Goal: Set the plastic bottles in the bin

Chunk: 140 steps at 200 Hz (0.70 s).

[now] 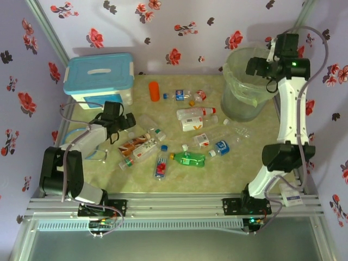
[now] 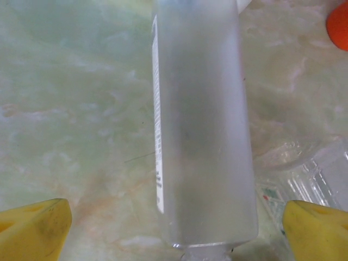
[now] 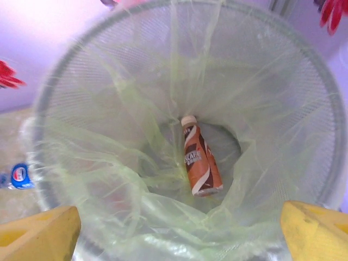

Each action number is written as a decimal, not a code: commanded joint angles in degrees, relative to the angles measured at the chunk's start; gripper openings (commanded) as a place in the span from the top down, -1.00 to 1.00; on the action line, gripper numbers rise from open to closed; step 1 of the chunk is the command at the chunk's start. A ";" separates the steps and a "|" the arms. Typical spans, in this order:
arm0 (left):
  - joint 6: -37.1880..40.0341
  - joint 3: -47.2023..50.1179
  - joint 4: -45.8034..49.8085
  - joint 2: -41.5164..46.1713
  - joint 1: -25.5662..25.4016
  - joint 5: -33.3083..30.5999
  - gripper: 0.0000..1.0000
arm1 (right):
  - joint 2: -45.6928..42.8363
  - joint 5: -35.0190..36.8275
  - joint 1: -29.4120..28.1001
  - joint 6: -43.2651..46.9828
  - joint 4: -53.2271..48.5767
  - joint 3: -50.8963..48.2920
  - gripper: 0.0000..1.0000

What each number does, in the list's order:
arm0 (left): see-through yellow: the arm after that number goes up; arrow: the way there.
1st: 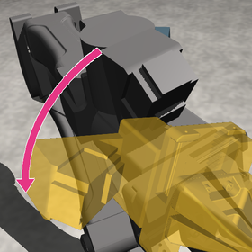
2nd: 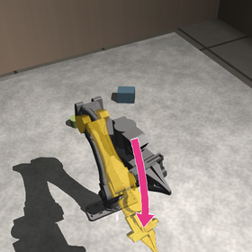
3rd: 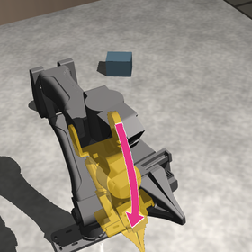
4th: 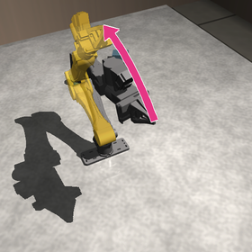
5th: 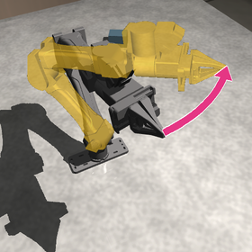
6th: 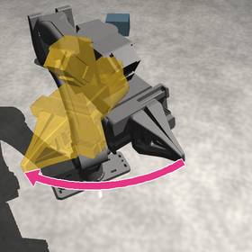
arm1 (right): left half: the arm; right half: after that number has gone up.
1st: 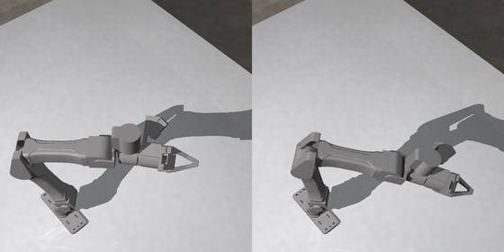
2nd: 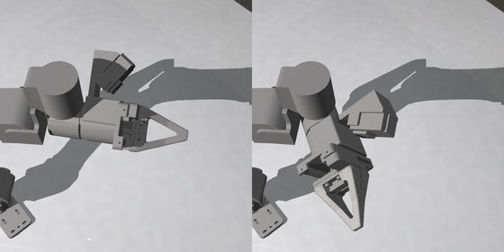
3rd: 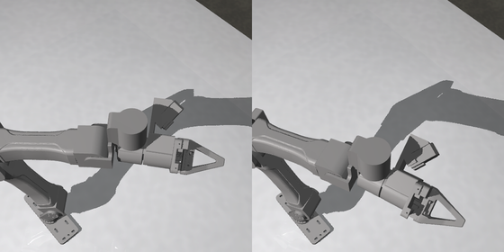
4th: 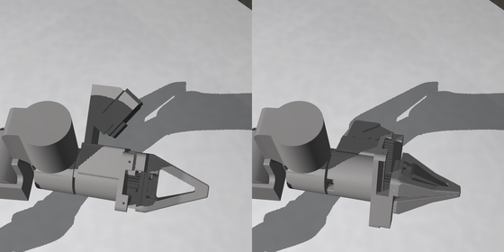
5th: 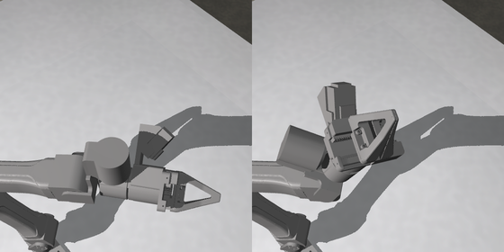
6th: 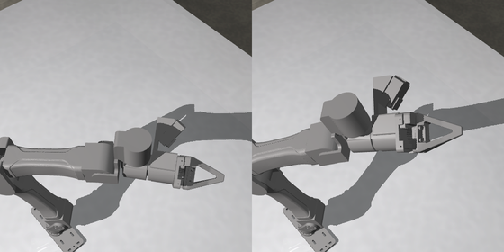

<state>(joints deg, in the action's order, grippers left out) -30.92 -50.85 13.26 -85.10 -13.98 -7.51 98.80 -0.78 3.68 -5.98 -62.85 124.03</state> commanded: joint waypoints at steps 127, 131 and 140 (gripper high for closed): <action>-3.13 -2.56 -5.83 -12.17 -3.70 -3.09 -0.32 | -25.47 -16.10 -5.09 -7.36 13.61 -23.94 -0.91; -3.08 -2.59 -5.64 -12.11 -3.70 -3.23 -0.30 | -25.73 -16.36 -5.09 -7.53 13.73 -24.22 -0.91; -2.86 -2.66 -5.29 -11.90 -3.76 -3.70 -0.25 | -26.35 -16.79 -5.09 -7.79 14.14 -24.95 -0.91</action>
<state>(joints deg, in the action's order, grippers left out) -34.17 -52.47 7.70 -96.47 -17.32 -8.47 73.06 -13.78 -1.30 -11.92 -50.59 101.19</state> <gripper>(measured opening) 0.656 0.956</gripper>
